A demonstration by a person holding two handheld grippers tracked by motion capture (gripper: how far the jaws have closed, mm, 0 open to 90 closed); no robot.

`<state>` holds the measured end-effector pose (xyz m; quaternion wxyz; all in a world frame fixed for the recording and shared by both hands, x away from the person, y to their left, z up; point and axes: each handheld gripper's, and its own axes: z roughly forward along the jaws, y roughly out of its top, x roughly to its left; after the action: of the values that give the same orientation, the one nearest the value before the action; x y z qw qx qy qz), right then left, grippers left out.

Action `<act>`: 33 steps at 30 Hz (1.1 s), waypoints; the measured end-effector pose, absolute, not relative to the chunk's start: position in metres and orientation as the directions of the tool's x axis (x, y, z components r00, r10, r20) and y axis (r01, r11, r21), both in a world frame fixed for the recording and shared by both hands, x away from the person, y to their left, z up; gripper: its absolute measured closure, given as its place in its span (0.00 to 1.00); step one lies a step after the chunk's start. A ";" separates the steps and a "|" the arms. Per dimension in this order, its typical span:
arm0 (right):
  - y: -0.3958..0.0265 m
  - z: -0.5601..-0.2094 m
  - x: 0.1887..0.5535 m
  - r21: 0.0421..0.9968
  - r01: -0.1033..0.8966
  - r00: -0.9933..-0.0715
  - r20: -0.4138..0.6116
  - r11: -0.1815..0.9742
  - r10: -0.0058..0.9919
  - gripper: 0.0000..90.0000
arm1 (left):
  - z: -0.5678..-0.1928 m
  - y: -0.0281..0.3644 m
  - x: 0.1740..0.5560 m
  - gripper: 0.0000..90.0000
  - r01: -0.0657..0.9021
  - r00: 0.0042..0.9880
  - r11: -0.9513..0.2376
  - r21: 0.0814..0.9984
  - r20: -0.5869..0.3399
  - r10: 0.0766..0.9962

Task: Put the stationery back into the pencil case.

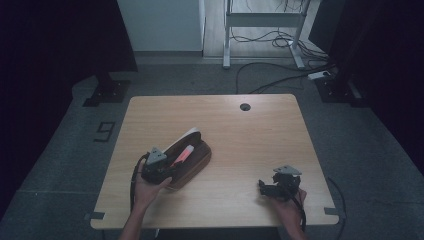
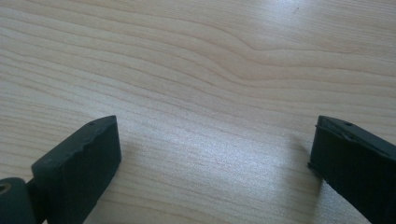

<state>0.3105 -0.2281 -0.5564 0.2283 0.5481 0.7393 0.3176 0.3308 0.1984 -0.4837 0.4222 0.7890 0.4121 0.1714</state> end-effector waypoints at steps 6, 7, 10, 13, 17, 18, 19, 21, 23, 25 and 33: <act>-0.228 -0.556 0.311 0.721 0.665 -0.294 0.011 0.196 0.956 0.02 | -0.487 0.198 0.334 0.74 0.511 0.587 -0.318 0.798 -0.054 0.808; -0.228 -0.556 0.311 0.721 0.665 -0.294 0.011 0.196 0.956 0.02 | -0.488 0.197 0.335 0.74 0.514 0.581 -0.324 0.794 -0.044 0.813; -0.228 -0.556 0.311 0.721 0.665 -0.294 0.011 0.197 0.956 0.02 | -0.490 0.195 0.336 0.73 0.516 0.569 -0.344 0.784 -0.013 0.822; -0.228 -0.556 0.311 0.720 0.665 -0.295 0.010 0.198 0.955 0.02 | -0.488 0.195 0.335 0.67 0.502 0.558 -0.338 0.796 0.000 0.830; -0.228 -0.556 0.311 0.720 0.665 -0.295 0.010 0.197 0.955 0.02 | -0.486 0.196 0.331 0.64 0.487 0.551 -0.335 0.807 0.013 0.834; -0.228 -0.556 0.311 0.720 0.666 -0.295 0.011 0.197 0.955 0.02 | -0.485 0.196 0.330 0.64 0.484 0.551 -0.334 0.809 0.015 0.835; -0.228 -0.556 0.311 0.721 0.665 -0.294 0.011 0.197 0.956 0.02 | -0.484 0.197 0.328 0.64 0.479 0.550 -0.330 0.813 0.015 0.835; -0.228 -0.556 0.310 0.720 0.665 -0.295 0.011 0.198 0.955 0.02 | -0.482 0.197 0.326 0.64 0.470 0.552 -0.325 0.821 0.014 0.834; -0.228 -0.556 0.311 0.721 0.665 -0.294 0.011 0.196 0.956 0.02 | -0.480 0.196 0.322 0.64 0.459 0.561 -0.321 0.828 0.010 0.828; -0.228 -0.556 0.311 0.720 0.665 -0.295 0.011 0.197 0.955 0.02 | -0.479 0.196 0.319 0.64 0.451 0.567 -0.316 0.835 0.006 0.824; -0.228 -0.556 0.310 0.720 0.665 -0.295 0.011 0.197 0.956 0.02 | -0.473 0.196 0.308 0.62 0.443 0.601 -0.271 0.855 -0.059 0.797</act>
<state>0.3105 -0.2282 -0.5564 0.2284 0.5482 0.7392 0.3176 0.3079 0.1962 -0.4730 0.4512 0.7727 0.4012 0.1960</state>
